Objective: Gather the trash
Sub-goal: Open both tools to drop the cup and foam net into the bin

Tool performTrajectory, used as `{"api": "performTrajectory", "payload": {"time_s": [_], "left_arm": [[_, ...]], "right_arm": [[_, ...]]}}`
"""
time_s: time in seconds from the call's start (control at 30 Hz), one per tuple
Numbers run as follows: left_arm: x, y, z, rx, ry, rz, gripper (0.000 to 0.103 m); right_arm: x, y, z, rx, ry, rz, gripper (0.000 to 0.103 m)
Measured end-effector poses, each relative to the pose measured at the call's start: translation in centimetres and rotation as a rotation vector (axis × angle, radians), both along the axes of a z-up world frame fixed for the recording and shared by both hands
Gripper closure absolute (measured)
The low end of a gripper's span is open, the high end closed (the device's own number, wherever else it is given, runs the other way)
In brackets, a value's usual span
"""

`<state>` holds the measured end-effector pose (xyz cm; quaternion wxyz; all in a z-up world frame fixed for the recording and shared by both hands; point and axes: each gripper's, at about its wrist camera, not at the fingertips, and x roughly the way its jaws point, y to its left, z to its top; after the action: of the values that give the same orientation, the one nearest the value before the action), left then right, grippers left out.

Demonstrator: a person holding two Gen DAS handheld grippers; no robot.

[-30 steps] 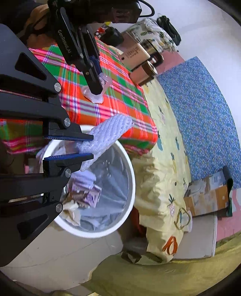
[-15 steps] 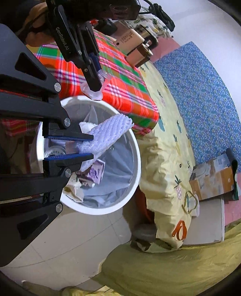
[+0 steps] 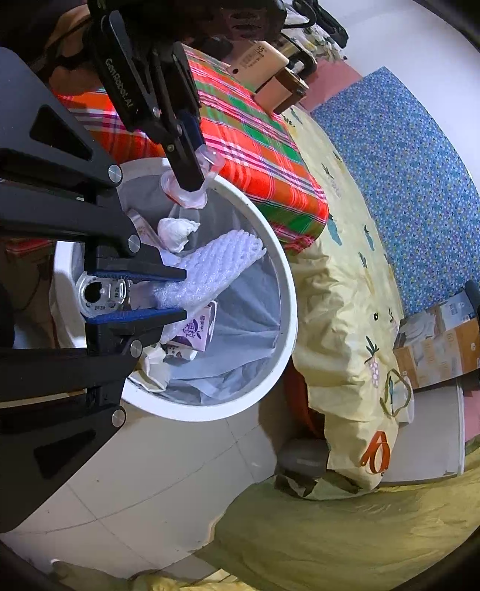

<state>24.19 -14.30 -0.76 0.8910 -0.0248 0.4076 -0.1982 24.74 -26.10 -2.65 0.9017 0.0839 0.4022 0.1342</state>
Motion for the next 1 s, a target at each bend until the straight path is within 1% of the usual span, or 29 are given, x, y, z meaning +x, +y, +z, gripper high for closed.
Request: {"api": "performTrajectory", "payload": {"time_s": [0.13, 0.17, 0.2, 0.27, 0.37, 0.67, 0.83, 0.9, 1.0], "left_arm": [[0.6, -0.1, -0.4, -0.002, 0.009, 0.002, 0.073], [0.7, 0.0, -0.5, -0.002, 0.01, 0.004, 0.07], [0.8, 0.1, -0.5, -0.004, 0.011, 0.007, 0.062], [0.9, 0.2, -0.6, -0.007, 0.009, 0.014, 0.057], [0.9, 0.3, -0.5, -0.012, 0.006, 0.016, 0.057], [-0.4, 0.7, 0.3, -0.015, -0.012, 0.025, 0.057], [-2.0, 1.5, 1.1, -0.019, -0.03, 0.04, 0.057], [-2.7, 1.7, 1.5, -0.022, -0.038, 0.047, 0.057], [-3.8, 2.1, 2.1, -0.019, -0.054, 0.058, 0.057]], "right_arm": [[0.2, 0.0, -0.2, -0.008, 0.007, -0.004, 0.085], [0.2, -0.1, -0.2, -0.009, 0.008, -0.004, 0.084], [0.3, -0.1, -0.2, -0.007, 0.007, -0.003, 0.082], [0.3, -0.1, -0.2, -0.002, 0.006, -0.004, 0.078], [0.2, 0.0, -0.2, -0.002, 0.003, -0.007, 0.073], [-0.9, 0.4, 0.8, -0.014, -0.026, -0.005, 0.072], [-2.2, 1.2, 1.5, -0.013, -0.051, 0.007, 0.071], [-2.7, 1.5, 1.7, -0.013, -0.059, 0.012, 0.068], [-3.6, 1.9, 2.1, -0.012, -0.073, 0.022, 0.067]]}}
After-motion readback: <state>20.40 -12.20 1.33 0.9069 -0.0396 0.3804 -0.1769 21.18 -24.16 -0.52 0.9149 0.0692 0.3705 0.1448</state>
